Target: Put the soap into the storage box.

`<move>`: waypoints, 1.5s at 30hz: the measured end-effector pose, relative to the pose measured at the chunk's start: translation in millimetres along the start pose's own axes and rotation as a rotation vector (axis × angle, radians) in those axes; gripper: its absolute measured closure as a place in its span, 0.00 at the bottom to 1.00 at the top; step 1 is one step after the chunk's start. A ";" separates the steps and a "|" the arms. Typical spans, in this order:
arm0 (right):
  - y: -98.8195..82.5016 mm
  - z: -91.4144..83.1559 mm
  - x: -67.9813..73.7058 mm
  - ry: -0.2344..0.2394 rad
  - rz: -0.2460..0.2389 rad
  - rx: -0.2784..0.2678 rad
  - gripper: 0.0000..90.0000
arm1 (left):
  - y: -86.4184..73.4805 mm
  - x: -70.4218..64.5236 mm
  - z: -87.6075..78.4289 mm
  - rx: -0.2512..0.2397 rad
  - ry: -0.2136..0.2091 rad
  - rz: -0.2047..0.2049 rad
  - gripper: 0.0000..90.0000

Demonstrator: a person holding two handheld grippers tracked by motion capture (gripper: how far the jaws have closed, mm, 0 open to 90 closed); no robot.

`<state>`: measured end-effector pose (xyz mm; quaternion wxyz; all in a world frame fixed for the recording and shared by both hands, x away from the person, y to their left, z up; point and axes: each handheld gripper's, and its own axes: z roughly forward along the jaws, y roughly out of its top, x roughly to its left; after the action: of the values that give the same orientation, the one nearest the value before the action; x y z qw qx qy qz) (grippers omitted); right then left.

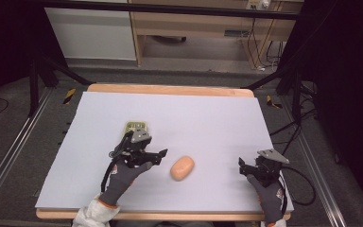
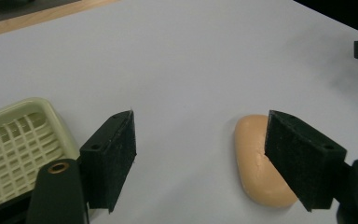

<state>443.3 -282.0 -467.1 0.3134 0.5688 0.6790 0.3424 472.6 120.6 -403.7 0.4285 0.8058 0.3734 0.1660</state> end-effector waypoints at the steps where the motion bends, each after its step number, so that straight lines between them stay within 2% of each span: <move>1: 0.1 0.2 0.2 0.000 -0.001 0.001 0.07 | 0.2 -1.2 1.3 0.008 -0.003 0.008 0.27; 8: 0.6 0.8 2.0 0.002 -0.005 0.009 0.07 | 0.2 -9.4 11.6 0.022 -0.018 0.018 0.26; 14: 1.2 0.7 3.0 0.008 -0.002 0.013 0.07 | -0.2 -18.6 20.7 0.047 -0.028 0.044 0.26; 28: 2.3 0.5 4.9 0.021 -0.007 0.025 0.08 | -0.5 -32.0 35.4 0.086 -0.051 0.059 0.25; 45: 2.1 1.6 5.8 0.031 -0.012 0.042 0.08 | -4.0 -49.7 57.5 0.167 -0.067 0.092 0.23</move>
<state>444.9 -275.9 -466.5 0.2929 0.5657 0.6943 0.3349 471.4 52.5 -437.6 0.3639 0.8603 0.3338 0.1268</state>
